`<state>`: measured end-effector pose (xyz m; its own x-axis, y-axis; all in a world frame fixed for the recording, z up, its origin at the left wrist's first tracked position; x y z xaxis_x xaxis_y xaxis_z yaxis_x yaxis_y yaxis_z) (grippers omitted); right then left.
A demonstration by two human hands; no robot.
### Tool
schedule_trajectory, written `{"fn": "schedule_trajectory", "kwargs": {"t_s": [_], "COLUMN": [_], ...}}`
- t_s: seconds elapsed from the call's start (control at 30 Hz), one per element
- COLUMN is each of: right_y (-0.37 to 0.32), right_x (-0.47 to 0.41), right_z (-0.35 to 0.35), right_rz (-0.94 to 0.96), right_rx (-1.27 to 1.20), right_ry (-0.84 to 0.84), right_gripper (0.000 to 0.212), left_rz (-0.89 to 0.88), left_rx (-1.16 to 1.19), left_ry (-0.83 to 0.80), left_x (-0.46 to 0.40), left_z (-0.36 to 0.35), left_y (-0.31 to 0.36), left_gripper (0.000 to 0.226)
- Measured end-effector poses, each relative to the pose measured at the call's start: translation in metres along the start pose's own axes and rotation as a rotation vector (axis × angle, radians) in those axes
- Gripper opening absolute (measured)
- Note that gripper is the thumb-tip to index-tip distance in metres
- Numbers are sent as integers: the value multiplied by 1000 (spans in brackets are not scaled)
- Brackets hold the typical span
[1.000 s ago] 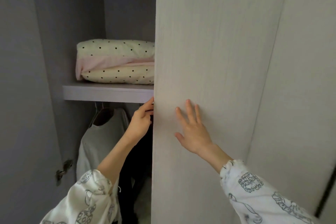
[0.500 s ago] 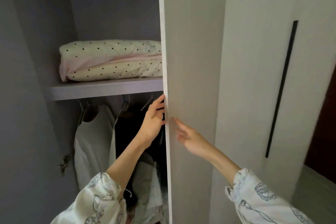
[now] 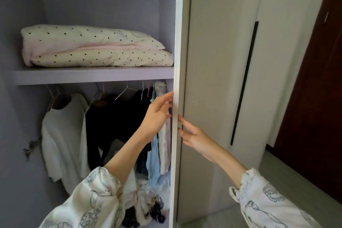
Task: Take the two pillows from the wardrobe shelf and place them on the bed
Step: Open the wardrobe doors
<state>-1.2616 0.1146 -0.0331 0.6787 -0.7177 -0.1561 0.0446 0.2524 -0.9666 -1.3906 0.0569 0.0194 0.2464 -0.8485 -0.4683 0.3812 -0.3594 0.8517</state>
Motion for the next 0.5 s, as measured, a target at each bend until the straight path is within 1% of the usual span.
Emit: {"fn": "schedule_trajectory", "kwargs": {"t_s": [0.07,0.17,0.23,0.27,0.33,0.4,0.47,0.5], "right_y": [1,-1,-10,-13,-15,-14,-7,-7], "right_x": [8,11,17,17,52,56,59,59], "right_z": [11,15,24,24,84,97,97,97], "right_rz": [0,14,31,37,73,53,19,-4], "right_rx": [2,18,40,45,31,18,92,163], "right_ry": [19,60,62,66,189,200,220,261], "right_gripper": [53,51,50,50,48,46,44,42], "left_rz": [31,75,71,59,33,29,34,31], "left_rx": [43,70,98,73,74,29,17,10], "left_ry": [-14,-9,-9,-13,-108,-129,-119,-117], "left_x": [1,1,-3,-4,-11,-7,-3,-3], "left_z": [-15,-18,-27,-26,-90,-99,-101,-98], "left_y": [7,8,10,10,31,29,23,16], "left_gripper": [33,35,34,33,33,32,32,31]}}
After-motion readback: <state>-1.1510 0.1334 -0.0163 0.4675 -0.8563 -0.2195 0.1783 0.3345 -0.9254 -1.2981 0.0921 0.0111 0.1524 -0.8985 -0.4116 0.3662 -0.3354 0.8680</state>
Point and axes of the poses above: each hand's wrist, its own x-axis away from the middle knuckle, its own z-axis out of the back of the hand, y = z × x, the point moved 1 cm from there along -x, towards the middle knuckle, and after that the axes turned 7 degrees about -x, right-handed, at the moved point
